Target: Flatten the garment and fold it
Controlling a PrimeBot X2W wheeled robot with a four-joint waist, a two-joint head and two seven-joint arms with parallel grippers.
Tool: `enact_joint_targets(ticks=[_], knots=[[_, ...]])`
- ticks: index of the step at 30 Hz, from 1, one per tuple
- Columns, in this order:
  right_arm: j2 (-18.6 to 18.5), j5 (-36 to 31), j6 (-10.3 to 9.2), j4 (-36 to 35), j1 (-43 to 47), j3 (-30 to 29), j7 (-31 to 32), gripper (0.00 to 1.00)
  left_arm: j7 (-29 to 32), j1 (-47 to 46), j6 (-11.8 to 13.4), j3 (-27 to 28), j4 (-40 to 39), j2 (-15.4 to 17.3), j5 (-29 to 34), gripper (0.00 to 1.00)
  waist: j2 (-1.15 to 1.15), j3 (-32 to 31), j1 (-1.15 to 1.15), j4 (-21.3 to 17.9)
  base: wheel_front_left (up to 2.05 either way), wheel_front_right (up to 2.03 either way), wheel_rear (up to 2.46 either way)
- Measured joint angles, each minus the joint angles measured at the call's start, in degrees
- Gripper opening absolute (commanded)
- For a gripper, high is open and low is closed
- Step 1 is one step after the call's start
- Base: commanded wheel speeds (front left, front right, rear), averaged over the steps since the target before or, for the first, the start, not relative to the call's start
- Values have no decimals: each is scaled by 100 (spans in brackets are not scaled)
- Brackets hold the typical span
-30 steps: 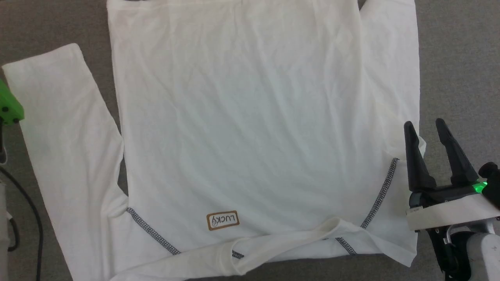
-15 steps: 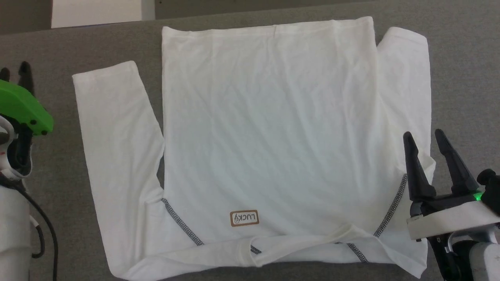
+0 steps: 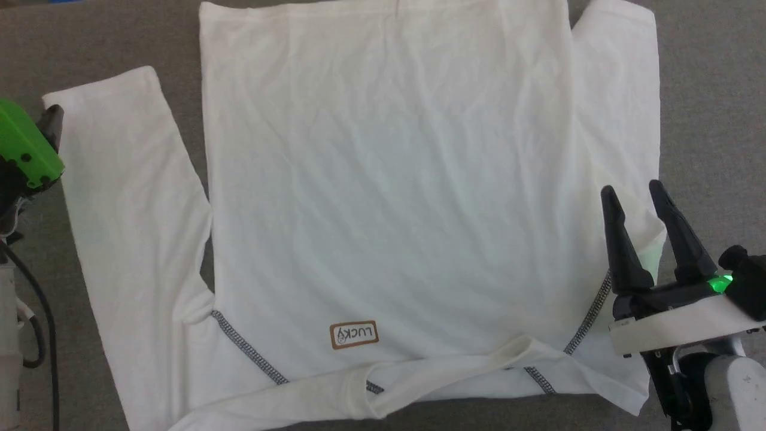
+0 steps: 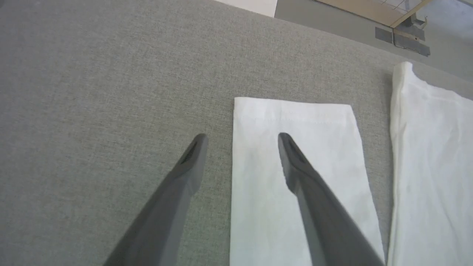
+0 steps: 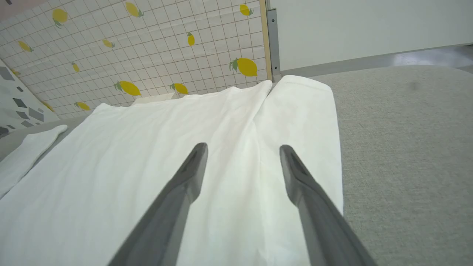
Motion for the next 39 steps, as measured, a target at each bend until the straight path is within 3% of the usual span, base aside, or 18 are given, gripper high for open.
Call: enact_joint_targets(ticks=[7, 13, 14, 15, 16, 17, 27, 33, 39], knots=[[0, 147, 0, 279, -199, 208, -223, 100, 630, 70, 490, 71, -452, 166, -19, 100, 0, 421, 0, -344, 0, 0, 0], [-10, 194, 0, 477, -288, 290, -375, 100, 958, 331, 865, 157, -871, 567, 275, 100, 0, 677, 0, -568, 0, 0, 0], [-12, 198, 0, 492, -303, 293, -379, 100, 972, 357, 891, 169, -932, 594, 285, 89, 0, 703, 0, -587, 0, 0, 0], [-14, 202, 0, 511, -312, 296, -392, 100, 966, 385, 925, 196, -1005, 622, 310, 56, 0, 734, 0, -606, 0, 0, 0], [-16, 203, 0, 531, -319, 298, -414, 100, 929, 413, 948, 213, -1066, 638, 353, 13, 0, 762, 0, -618, 0, 0, 0], [-22, 204, 0, 548, -327, 300, -422, 100, 892, 433, 948, 219, -1104, 644, 397, 0, 0, 783, 0, -623, 0, 0, 0], [-93, 207, 0, 660, -446, 359, -455, 100, -223, 527, 959, 359, -1185, 492, 510, 0, 0, 764, 0, -499, 0, 0, 0], [-140, 182, 0, 687, -381, 209, -426, 100, -1366, 633, 890, 783, -1191, 553, 621, 0, 0, 377, 0, -383, 0, 0, 0], [-103, 70, 0, 576, 12, 3, -238, 100, -1783, 1098, 784, 1251, -1237, 694, 570, 0, 0, -194, 0, -219, 0, 0, 0]])
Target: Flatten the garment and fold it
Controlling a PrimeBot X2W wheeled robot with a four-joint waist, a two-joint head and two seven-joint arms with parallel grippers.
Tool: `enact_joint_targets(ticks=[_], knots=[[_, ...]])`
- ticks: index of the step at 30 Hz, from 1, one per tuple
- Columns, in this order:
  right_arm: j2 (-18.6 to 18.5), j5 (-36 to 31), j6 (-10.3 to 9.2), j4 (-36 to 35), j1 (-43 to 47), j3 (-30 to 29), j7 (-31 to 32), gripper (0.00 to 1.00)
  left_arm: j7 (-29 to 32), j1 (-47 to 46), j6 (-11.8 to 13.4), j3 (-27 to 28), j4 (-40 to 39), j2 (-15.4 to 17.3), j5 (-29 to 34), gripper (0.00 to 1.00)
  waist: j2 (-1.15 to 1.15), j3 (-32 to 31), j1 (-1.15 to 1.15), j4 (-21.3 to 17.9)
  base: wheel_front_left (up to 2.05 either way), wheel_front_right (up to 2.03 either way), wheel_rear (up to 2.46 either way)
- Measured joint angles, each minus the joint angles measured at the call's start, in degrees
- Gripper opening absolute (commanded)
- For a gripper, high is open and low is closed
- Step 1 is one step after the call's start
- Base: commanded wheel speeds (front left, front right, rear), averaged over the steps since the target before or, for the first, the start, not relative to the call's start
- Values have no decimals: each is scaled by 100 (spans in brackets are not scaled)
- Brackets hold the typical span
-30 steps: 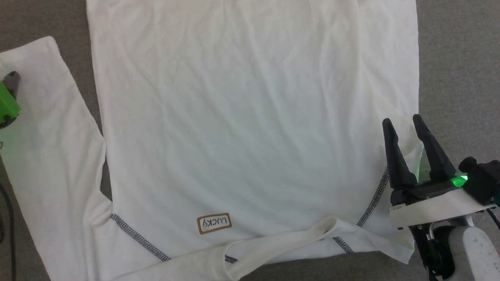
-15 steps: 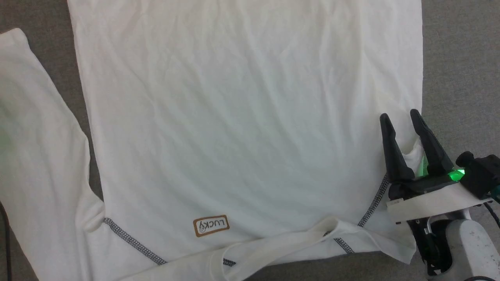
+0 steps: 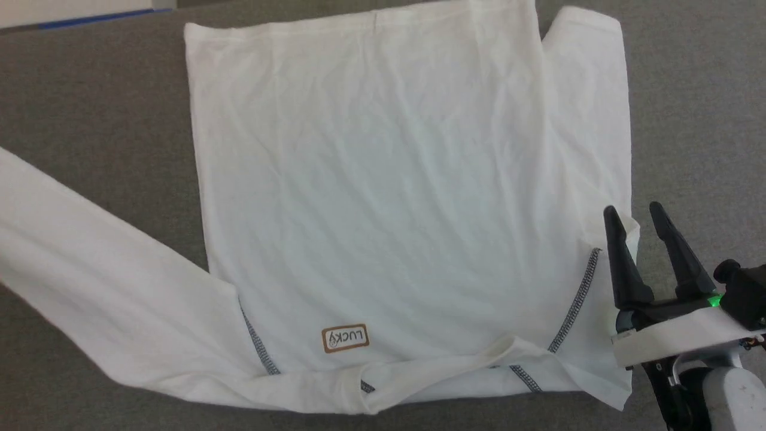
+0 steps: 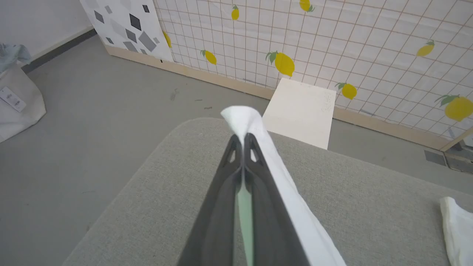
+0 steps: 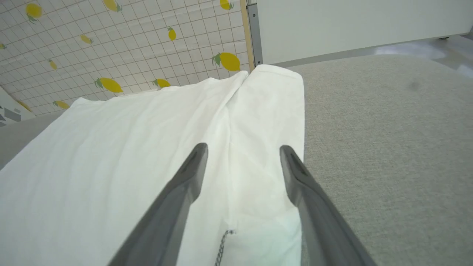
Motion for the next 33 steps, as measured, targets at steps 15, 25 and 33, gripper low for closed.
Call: enact_joint_targets(ticks=[15, 25, 33], knots=[[141, -248, 0, -667, 655, -339, 637, 100, 182, 367, -746, -823, -1916, -547, -791, 0, 0, -1327, -1, 609, 0, 0, 0], [164, -268, 0, -801, 726, -345, 758, 100, 149, 232, -1160, -3434, -2201, -2153, -815, 0, 0, -1585, -1, 691, 0, 0, 0], [225, -268, 0, -797, 722, -327, 787, 100, -213, 292, -1403, -4873, -386, -3074, -767, 0, 0, -1518, -1, 325, 0, 0, 0]])
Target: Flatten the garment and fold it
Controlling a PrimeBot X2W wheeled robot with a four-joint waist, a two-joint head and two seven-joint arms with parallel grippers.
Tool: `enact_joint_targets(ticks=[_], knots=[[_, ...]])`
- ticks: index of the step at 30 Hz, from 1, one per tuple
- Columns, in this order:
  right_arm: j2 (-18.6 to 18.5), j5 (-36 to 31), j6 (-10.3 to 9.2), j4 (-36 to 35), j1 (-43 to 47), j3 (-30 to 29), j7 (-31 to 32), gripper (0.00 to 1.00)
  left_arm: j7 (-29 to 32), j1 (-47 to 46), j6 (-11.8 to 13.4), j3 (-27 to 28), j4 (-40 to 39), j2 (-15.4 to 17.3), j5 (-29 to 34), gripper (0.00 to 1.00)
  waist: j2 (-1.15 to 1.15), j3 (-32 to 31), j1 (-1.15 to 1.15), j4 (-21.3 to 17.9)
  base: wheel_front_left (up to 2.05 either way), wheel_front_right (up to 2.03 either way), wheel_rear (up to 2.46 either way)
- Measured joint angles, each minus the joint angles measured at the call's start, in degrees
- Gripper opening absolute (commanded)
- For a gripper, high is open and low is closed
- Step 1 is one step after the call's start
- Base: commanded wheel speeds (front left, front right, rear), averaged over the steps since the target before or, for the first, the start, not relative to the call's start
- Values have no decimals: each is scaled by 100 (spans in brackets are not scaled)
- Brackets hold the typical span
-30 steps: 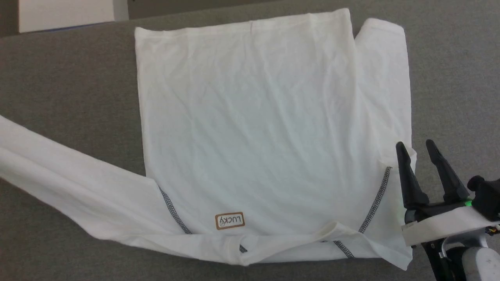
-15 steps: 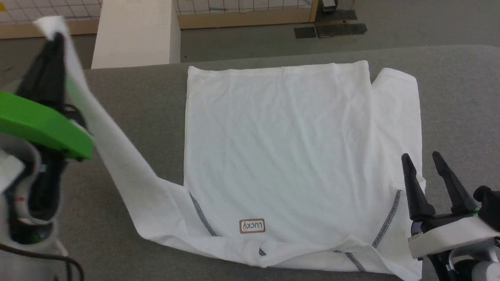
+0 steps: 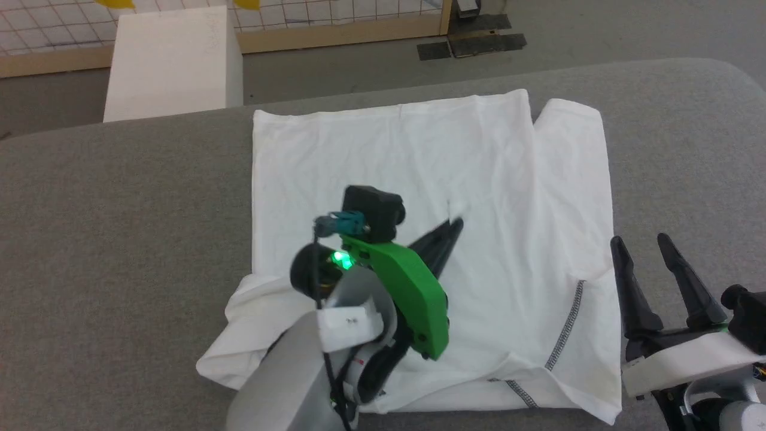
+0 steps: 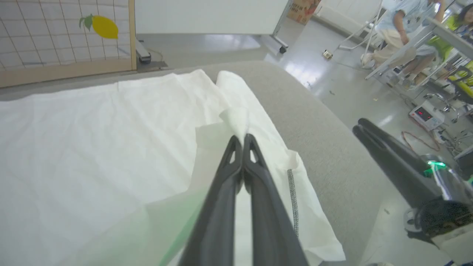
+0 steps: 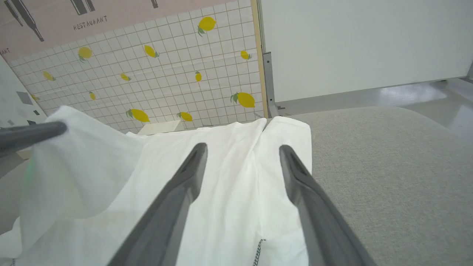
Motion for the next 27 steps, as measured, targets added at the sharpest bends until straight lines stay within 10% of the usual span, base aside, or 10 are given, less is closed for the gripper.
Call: enact_joint_targets(ticks=[11, 12, 13, 20, 27], knots=[[-2, 37, 0, 122, 0, -12, -60, 100, 103, 44, -350, -1308, 2323, -144, 122, 4, 0, 248, 0, -543, 0, 0, 0], [-5, 40, 0, 145, -1, -11, -59, 100, 200, 46, -403, -1368, 2421, -146, 48, 66, 0, 279, 0, -565, 0, 0, 0], [-11, 43, 0, 166, -2, -12, -59, 100, 223, 43, -444, -1383, 2437, -148, -21, 100, 0, 302, 0, -576, 0, 0, 0], [-203, 67, 0, 357, -237, -45, 34, 100, -594, -115, -487, -879, 1815, -176, -456, 100, 0, 389, 0, -410, 0, 0, 0], [-489, 231, 0, 847, -1073, -355, 270, 100, -2359, -261, 29, 335, 1314, 164, -229, 100, 0, 483, 0, -55, 0, 0, 0]])
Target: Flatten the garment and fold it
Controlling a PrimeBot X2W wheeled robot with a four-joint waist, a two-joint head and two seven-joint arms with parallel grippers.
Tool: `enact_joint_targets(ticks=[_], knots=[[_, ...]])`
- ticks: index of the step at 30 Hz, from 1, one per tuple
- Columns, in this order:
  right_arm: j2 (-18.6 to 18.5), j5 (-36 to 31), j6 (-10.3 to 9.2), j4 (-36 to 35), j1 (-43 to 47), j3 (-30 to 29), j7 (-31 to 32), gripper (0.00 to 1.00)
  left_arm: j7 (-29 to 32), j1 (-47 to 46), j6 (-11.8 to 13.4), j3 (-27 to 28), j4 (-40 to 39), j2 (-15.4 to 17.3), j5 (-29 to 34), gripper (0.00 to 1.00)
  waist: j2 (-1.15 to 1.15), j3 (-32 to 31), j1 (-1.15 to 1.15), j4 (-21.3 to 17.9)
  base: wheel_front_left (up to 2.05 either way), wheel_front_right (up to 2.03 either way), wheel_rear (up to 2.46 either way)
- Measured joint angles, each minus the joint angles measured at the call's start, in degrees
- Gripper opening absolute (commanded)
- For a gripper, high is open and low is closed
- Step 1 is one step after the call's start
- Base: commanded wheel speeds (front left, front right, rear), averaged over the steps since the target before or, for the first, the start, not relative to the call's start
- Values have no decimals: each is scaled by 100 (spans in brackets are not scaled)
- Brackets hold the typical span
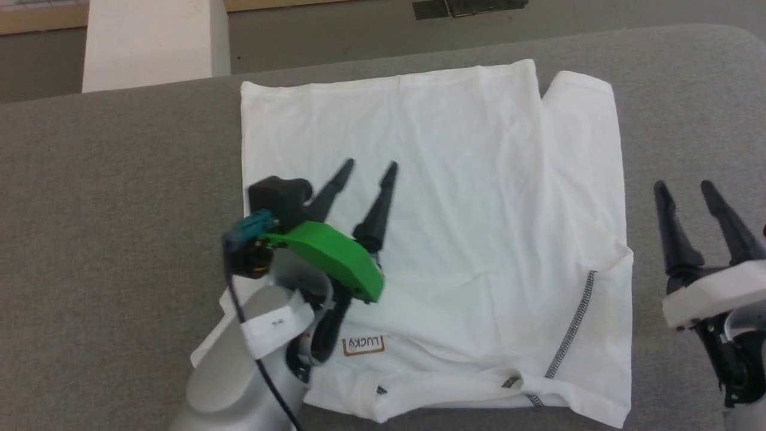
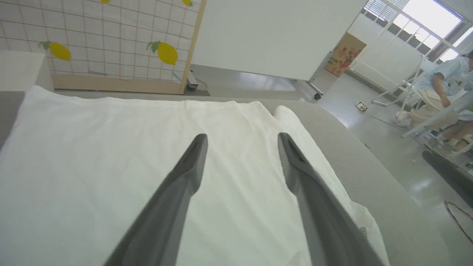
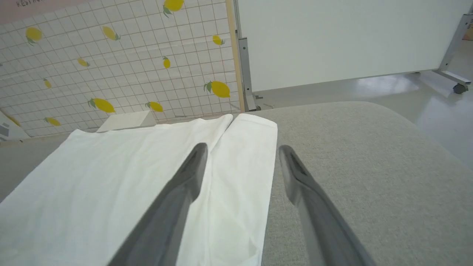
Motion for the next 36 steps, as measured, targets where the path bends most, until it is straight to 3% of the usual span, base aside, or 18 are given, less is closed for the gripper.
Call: enact_joint_targets(ticks=[6, 9, 14, 21, 29, 30, 31, 33, 36], knots=[[-221, 224, -1, 939, -1134, -397, 461, 100, -1072, 19, 419, 616, -40, 547, 536, 100, 0, 227, 0, 314, 0, 0, 0], [-392, 220, 0, 1464, -1757, -579, 708, 100, -1281, 56, 538, 761, 13, 816, 868, 100, 0, 411, 0, 438, 0, 0, 0], [-598, 207, -1, 2381, -2713, -914, 1194, 100, -1383, 130, 636, 982, -45, 994, 1314, 100, 0, 771, 0, 630, 0, 0, 0], [-799, -125, -1, 3354, -3760, -1349, 1912, 100, -1406, 132, 654, 1557, -654, 761, 1805, 100, 0, 1376, 1, 883, 0, 0, 0], [-872, -653, -1, 3819, -4511, -1595, 2720, 100, -1406, 133, 421, 1862, -738, 480, 2131, 100, 0, 1970, 1, 1133, 0, 0, 0], [-899, -710, 0, 3832, -4586, -1634, 2822, 88, -1406, 134, 400, 1905, -758, 439, 2148, 100, 0, 2009, 1, 1156, 0, 0, 0], [-918, -784, 0, 3838, -4669, -1663, 2958, 44, -1406, 134, 370, 1956, -777, 402, 2179, 100, 0, 2047, 1, 1186, 0, 0, 0], [-936, -923, -1, 3825, -4770, -1697, 3221, 0, -1406, 154, 315, 2041, -778, 338, 2292, 100, 0, 2086, 1, 1245, 0, 0, 0], [-925, -989, -1, 3761, -4785, -1714, 3426, 0, -1407, 280, 241, 2168, -756, 248, 2360, 100, 0, 2049, 1, 1272, 0, 0, 0]])
